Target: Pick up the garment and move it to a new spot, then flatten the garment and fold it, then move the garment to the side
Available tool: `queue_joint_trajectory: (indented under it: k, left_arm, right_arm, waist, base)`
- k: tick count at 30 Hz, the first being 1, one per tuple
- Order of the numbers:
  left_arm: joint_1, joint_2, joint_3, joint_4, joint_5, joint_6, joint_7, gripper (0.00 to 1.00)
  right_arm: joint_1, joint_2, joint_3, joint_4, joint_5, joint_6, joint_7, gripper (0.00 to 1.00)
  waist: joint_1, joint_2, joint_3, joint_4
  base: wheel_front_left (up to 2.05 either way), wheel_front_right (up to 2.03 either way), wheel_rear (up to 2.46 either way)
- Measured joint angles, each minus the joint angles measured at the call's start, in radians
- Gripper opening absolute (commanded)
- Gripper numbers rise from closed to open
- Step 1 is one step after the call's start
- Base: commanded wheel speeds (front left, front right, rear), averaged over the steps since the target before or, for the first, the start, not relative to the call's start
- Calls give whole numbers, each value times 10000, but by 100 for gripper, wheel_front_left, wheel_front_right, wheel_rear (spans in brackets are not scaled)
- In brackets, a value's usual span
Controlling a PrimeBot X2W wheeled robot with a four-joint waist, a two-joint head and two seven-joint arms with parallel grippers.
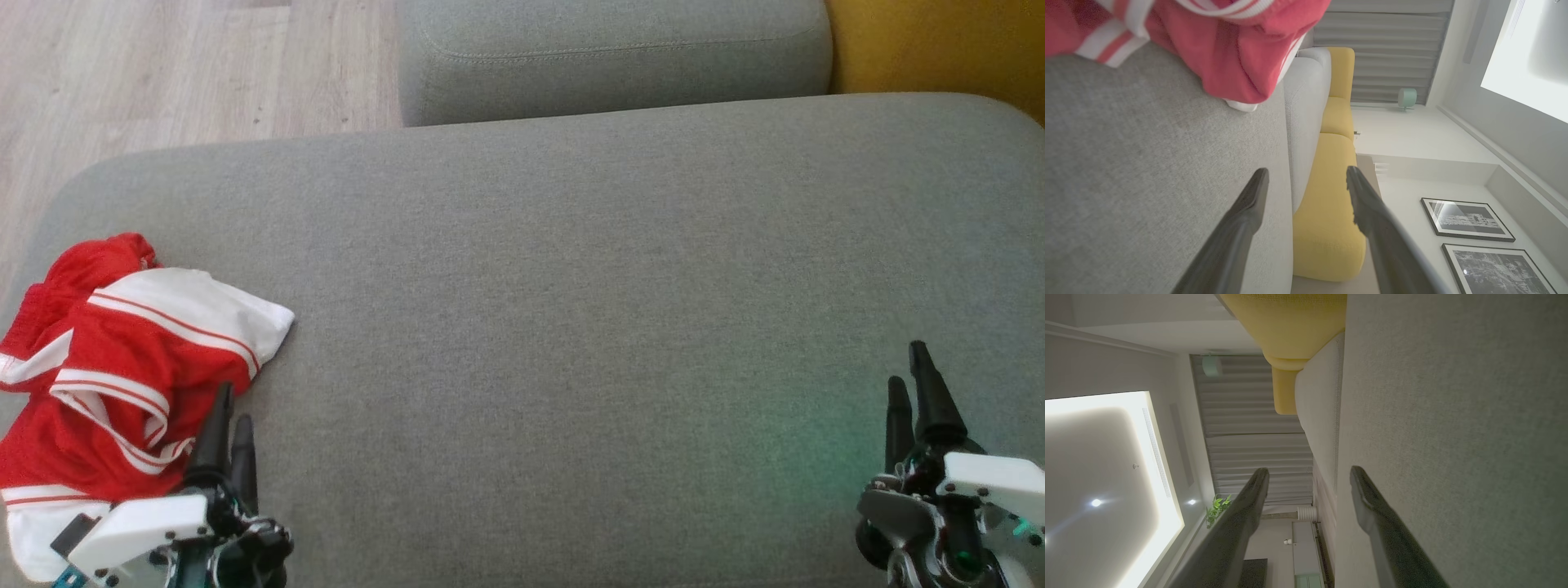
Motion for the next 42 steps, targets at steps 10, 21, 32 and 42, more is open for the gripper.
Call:
queue_joint_trajectory:
  k: [10, 21, 32, 42]
  left_arm:
    - [-38, 2, -121, -328, 865, -2, -299, 100]
    - [-50, 6, -334, -736, 2951, 82, -602, 100]
    - [-55, 15, -855, -1218, 5160, 679, -915, 100]
    - [-203, 25, -1452, -1195, 7542, 1373, -1187, 100]
  right_arm:
    - [-3, -161, 550, -543, -619, 0, -508, 100]
    - [-10, -669, 1235, -723, -2006, 0, -928, 100]
    - [-55, -999, 1902, -771, -3935, 0, -1221, 100]
    - [-242, -1074, 2104, -754, -5868, 0, -1522, 100]
  waist:
    - [0, 0, 3, 8]
    - [0, 0, 4, 12]
    - [0, 0, 23, 0]
    - [0, 0, 14, 12]
  base:
    - [0, 0, 0]
    - [0, 0, 0]
    - [0, 0, 0]
    - [0, 0, 0]
